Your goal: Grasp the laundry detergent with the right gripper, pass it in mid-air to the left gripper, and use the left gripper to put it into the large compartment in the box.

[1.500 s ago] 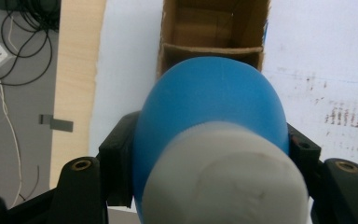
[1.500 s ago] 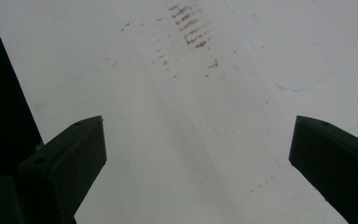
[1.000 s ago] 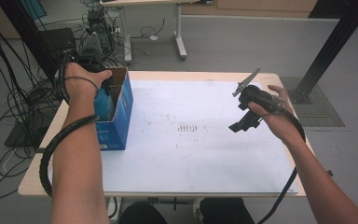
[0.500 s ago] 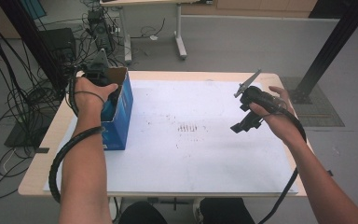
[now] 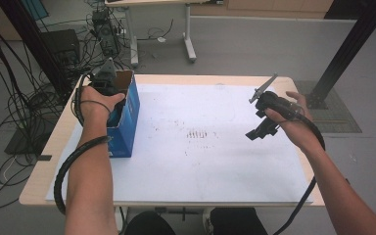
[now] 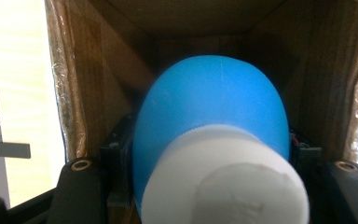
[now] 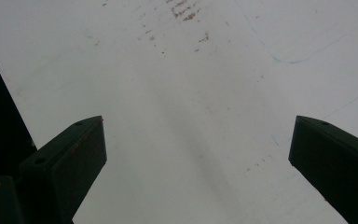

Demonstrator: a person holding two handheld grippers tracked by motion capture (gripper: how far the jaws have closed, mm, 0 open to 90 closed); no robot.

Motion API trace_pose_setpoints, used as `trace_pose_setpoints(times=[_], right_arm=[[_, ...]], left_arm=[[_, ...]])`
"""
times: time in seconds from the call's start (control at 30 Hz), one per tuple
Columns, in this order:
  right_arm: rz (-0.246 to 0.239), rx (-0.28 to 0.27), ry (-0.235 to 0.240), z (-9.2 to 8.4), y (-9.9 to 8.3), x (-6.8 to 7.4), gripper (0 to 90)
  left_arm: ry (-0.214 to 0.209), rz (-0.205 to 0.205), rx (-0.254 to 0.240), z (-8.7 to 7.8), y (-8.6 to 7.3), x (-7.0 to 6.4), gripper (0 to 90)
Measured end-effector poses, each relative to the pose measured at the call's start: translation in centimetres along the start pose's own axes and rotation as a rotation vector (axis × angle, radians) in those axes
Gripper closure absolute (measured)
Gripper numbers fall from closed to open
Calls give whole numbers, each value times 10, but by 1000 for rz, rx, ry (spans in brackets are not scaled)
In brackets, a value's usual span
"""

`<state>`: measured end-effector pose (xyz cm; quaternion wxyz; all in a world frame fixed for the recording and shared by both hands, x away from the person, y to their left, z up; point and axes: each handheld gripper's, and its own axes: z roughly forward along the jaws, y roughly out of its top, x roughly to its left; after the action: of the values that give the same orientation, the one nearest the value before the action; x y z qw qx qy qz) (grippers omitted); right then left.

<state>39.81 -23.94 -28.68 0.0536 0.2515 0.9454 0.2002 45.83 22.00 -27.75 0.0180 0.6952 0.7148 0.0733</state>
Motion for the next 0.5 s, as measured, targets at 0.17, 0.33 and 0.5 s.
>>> trace_pose_setpoints(times=[0.17, 0.33, 0.5], right_arm=[[4, 3, -3, -1, -2, -2, 39], [7, 3, -8, -3, -3, -2, 39], [13, -1, -9, -5, -4, -3, 39]], left_arm=[[0, 0, 2, 0, 0, 0, 369], [0, -4, 2, 1, 1, 0, 367], [0, -5, 8, 1, 2, 0, 367]])
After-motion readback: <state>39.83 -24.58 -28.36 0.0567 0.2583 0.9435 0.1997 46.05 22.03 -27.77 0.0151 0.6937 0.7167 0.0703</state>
